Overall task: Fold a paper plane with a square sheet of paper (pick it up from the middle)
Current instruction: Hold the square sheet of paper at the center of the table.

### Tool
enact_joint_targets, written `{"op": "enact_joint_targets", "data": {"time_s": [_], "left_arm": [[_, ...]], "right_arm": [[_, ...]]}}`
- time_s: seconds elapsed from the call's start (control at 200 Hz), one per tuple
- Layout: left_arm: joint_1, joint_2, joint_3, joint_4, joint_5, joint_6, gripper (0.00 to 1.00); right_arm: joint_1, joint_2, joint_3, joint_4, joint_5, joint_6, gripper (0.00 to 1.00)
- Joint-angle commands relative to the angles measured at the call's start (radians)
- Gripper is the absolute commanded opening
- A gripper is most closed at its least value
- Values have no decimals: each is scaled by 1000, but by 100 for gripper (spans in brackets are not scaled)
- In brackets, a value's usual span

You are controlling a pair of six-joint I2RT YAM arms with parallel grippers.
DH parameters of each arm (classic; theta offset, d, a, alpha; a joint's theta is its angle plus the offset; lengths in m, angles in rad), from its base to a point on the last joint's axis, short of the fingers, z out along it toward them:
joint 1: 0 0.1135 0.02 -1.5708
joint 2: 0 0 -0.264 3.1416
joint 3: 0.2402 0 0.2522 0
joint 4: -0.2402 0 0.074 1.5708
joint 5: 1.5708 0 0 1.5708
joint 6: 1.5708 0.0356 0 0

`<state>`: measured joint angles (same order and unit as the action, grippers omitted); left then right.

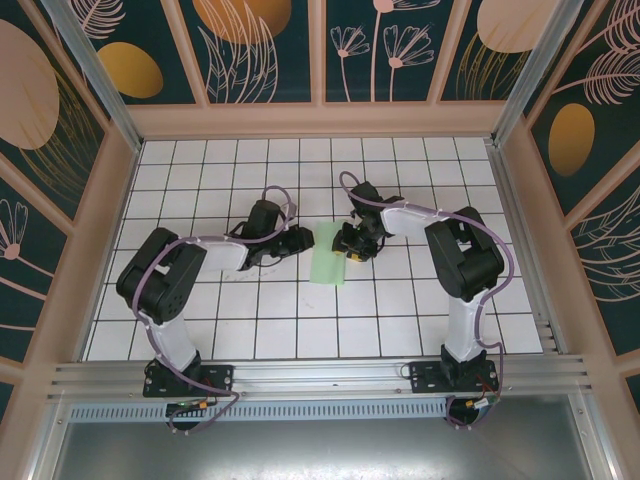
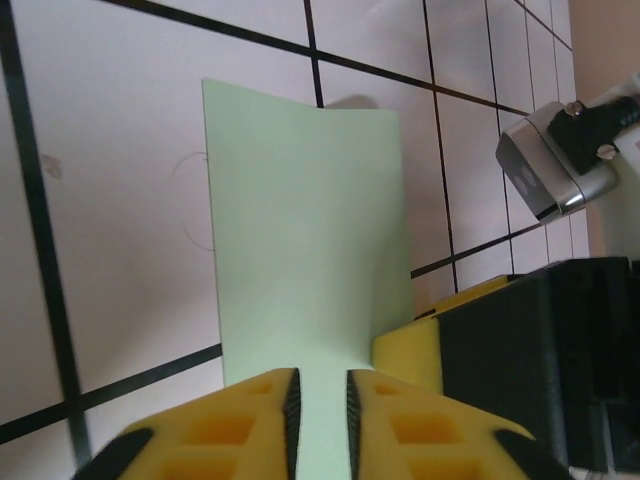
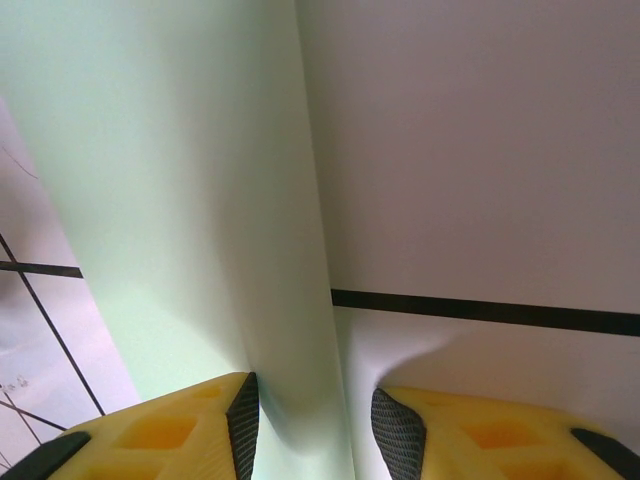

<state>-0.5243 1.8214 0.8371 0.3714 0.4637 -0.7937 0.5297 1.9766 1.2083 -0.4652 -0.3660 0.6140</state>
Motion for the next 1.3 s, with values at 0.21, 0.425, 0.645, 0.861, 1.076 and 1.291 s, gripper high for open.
{"op": "enact_joint_targets", "data": {"time_s": [0.21,0.425,0.645,0.861,1.076,1.291], "left_arm": [[-31,107,101,-15,48,-11,3],[-35,145,119,-55,52,4,0],[-37,151,121,-63,53,11,0],[-36,152,122,-56,61,11,0],[-36,159,119,-58,64,11,0],[-37,167,120,-62,66,11,0]], "right_arm": [[46,315,-102,76,224,-39,44],[49,319,-103,77,222,-34,44],[51,323,-107,77,223,-28,44],[51,331,-105,79,213,-14,44],[50,337,-106,76,210,-7,44],[51,343,-108,80,197,4,45]]}}
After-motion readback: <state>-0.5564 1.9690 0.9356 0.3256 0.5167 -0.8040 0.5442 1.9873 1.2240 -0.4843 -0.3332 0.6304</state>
